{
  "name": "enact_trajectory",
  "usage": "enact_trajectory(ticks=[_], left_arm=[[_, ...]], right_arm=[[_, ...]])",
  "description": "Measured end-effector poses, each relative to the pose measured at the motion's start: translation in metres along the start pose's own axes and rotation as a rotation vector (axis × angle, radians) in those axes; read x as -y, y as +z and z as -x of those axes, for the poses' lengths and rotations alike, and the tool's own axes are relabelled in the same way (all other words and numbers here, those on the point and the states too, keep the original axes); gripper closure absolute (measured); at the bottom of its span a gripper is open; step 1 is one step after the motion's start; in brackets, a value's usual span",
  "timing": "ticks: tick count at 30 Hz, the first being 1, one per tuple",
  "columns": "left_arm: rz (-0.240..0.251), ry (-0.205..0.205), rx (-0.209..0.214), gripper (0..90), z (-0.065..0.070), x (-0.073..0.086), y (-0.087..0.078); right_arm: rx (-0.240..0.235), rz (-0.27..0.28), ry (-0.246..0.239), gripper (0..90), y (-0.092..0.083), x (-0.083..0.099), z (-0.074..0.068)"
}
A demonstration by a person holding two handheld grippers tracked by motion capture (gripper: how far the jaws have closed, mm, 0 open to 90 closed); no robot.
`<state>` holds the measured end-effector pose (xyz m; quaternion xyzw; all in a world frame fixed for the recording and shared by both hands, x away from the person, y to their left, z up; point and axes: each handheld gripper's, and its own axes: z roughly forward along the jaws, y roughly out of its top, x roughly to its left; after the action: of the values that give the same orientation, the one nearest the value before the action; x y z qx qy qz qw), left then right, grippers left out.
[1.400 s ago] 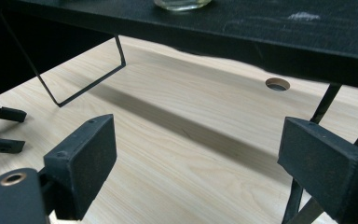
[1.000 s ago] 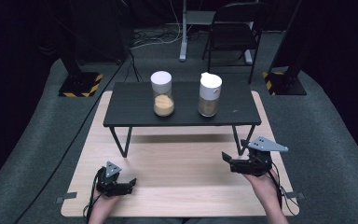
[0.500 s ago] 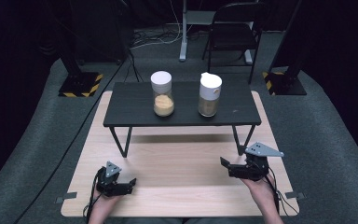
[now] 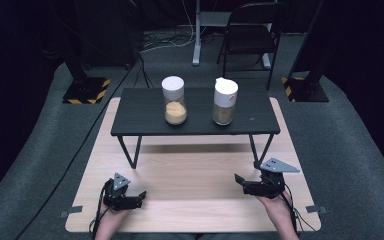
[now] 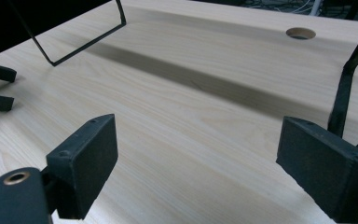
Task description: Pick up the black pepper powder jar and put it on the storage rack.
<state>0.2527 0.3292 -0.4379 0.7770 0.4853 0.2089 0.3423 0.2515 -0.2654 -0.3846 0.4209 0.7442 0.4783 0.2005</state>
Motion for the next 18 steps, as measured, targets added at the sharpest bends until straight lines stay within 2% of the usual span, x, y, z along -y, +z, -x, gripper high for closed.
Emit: enact_trajectory(ticks=[18], left_arm=[[0.0,0.001,0.001,7.5,0.0,0.0,0.0]], right_arm=[[-0.009,-0.054,0.015,11.2,0.017,0.019,0.003]])
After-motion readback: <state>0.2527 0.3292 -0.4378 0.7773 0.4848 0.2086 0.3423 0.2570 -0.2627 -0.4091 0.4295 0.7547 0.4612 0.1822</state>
